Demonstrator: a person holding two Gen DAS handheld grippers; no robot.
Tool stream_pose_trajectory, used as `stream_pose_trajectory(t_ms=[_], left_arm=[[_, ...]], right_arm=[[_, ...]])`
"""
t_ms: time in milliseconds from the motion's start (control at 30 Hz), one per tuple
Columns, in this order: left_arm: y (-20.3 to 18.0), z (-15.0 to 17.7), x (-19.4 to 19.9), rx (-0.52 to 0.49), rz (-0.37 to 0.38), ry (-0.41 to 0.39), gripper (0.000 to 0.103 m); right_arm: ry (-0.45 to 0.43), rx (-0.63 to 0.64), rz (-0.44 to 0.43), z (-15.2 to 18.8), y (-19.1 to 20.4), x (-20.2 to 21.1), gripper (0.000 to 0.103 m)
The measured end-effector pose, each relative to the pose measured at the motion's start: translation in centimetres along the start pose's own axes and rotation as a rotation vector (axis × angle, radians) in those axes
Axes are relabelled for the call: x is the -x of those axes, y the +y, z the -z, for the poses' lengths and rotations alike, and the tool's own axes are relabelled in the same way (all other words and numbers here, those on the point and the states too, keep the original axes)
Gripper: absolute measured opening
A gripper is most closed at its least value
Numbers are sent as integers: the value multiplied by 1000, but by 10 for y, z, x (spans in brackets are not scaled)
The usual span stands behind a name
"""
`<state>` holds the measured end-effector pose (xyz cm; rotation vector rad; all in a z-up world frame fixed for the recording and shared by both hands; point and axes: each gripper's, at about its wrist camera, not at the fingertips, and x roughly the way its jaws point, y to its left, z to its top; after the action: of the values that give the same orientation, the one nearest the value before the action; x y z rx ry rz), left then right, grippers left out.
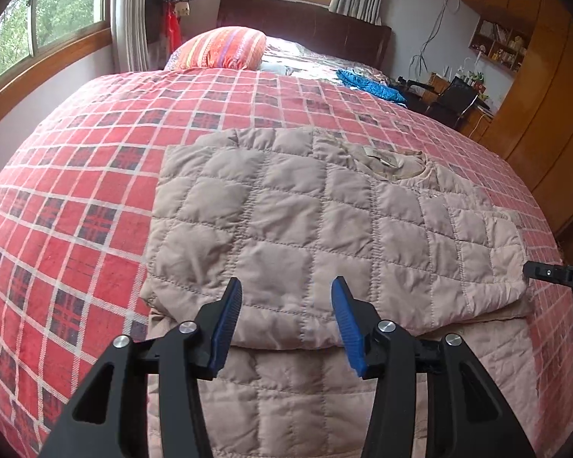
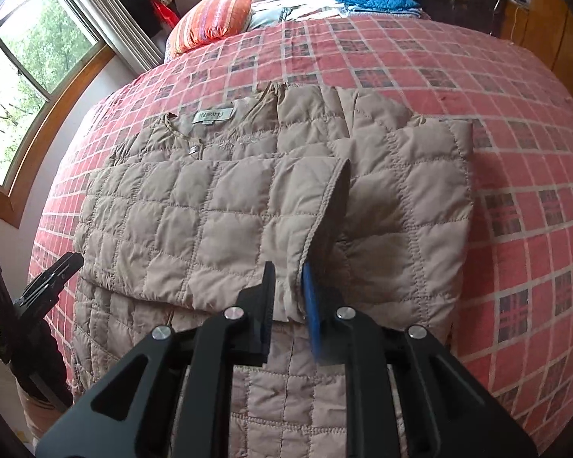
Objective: Fold large clothes
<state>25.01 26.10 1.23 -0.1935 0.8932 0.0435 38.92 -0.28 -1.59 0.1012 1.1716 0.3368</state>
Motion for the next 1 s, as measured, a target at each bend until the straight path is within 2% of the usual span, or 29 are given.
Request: stream_pose_trajectory(t_ms=[133,200,300,433,600,767,900,1000], left_arm=[[-11,3,-20,-13,-21,31,49],[-10,5,-31,-8,-30,51,49],[-8,9,-41,-10,-29,58,49],[-7,9,-42,-4,-24,55,50],[-6,10,-42,-1,-15,52,51],[-2,12,-44,-3,2,54,51],[0,13,-49,3,14,55,52],[-2,14,-51,-12,6,48,53]], right_arm=[[2,31,26,2,5,-6,16],[-44,38,48,7,1,-1,16],[-94,44,11,8,-1,13,16],[-105,53,-69,4,1,25,16],[13,44,-55,3,5,-11,16],[78,-17,-13,10,-12,-50,13],[82,-56,-53,12,-24,-65,8],[81,-62,-51,13,-24,-64,8]])
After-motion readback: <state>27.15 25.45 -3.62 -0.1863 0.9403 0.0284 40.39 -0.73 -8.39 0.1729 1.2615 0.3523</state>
